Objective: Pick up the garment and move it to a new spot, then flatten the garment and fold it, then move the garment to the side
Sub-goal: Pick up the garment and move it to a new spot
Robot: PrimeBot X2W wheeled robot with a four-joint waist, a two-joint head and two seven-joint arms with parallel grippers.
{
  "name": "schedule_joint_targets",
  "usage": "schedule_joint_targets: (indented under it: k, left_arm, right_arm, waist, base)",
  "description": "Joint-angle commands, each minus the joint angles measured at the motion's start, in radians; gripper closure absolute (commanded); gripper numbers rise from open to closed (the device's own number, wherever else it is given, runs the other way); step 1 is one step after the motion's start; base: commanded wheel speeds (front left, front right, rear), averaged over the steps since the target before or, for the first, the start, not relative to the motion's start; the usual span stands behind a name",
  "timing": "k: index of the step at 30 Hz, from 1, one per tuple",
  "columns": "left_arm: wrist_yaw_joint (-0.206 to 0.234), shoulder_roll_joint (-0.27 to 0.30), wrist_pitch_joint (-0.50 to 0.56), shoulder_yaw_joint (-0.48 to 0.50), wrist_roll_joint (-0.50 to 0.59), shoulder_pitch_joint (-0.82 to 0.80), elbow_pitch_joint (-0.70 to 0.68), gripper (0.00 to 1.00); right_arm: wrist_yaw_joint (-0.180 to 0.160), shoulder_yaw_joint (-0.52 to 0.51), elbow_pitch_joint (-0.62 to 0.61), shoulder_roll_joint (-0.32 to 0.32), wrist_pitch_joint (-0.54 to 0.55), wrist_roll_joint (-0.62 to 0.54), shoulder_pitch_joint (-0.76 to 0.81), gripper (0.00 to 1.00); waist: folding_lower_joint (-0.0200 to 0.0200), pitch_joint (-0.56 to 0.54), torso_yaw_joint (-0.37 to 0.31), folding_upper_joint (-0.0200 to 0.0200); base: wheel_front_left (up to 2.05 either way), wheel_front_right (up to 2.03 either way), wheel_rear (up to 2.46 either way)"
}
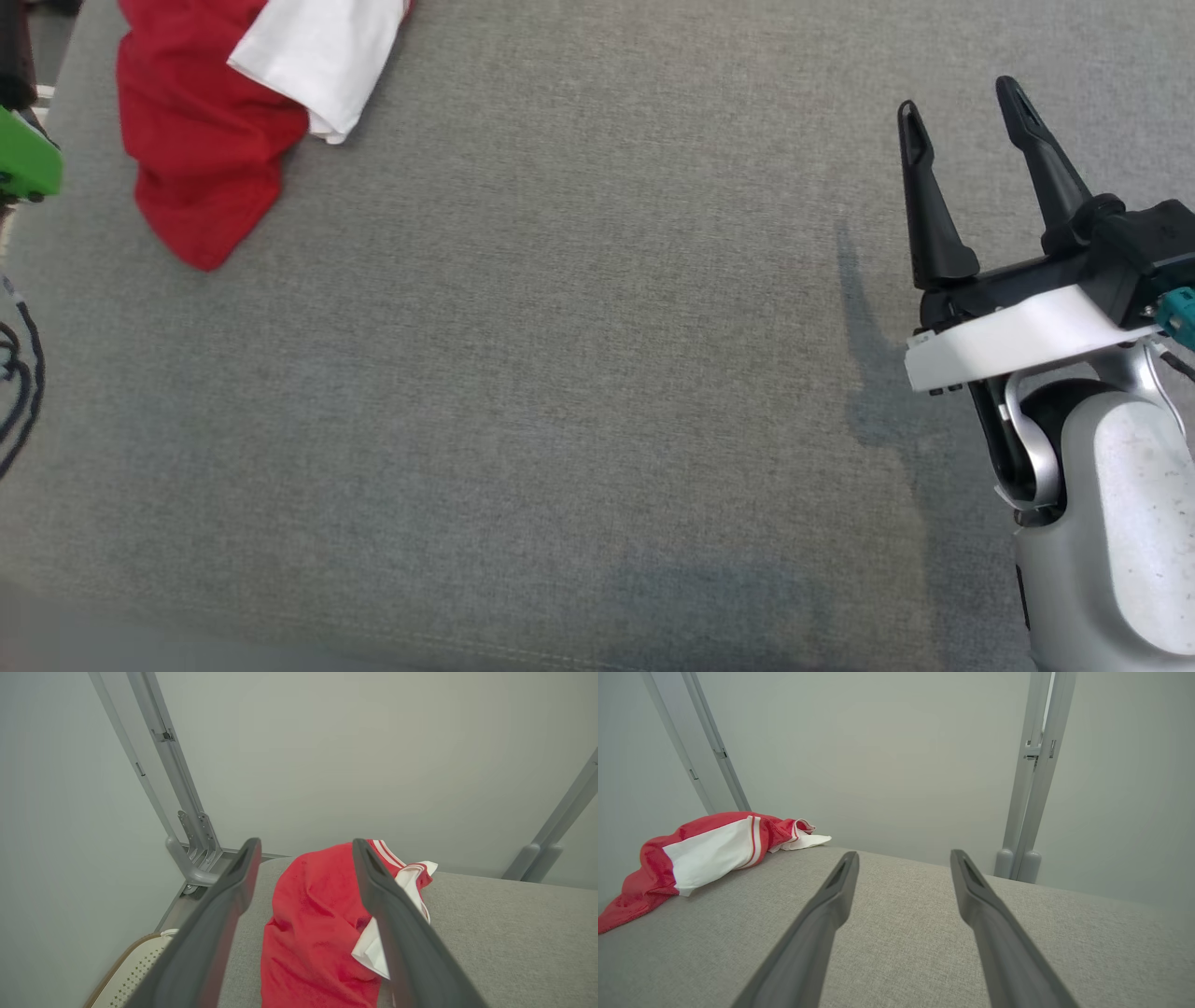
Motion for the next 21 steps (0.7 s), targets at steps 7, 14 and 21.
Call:
schedule_joint_targets:
  k: [7, 14, 21]
  left_arm:
    - [-0.048, 0.050, 0.088, -0.059, 0.023, -0.128, 0.134, 0.00]
    - [-0.072, 0.062, 0.162, -0.118, 0.002, -0.192, 0.226, 0.00]
    - [-0.079, 0.071, 0.170, -0.149, -0.009, -0.222, 0.302, 0.00]
  right_arm:
    - [0.000, -0.012, -0.035, -0.009, 0.009, -0.013, -0.012, 0.00]
    - [0.000, -0.036, -0.063, -0.015, 0.014, -0.022, 0.000, 0.00]
    - [0.000, -0.050, -0.088, -0.024, 0.022, -0.031, 0.010, 0.00]
  waist:
    - [-0.0003, 0.165, -0.136, 0.0000]
    - [-0.0003, 0.217, -0.164, 0.0000]
    - [-0.0003, 0.253, -0.178, 0.0000]
  base:
    - [0.00, 0.00, 0.00]
    - [0.00, 0.00, 0.00]
    - [0.00, 0.00, 0.00]
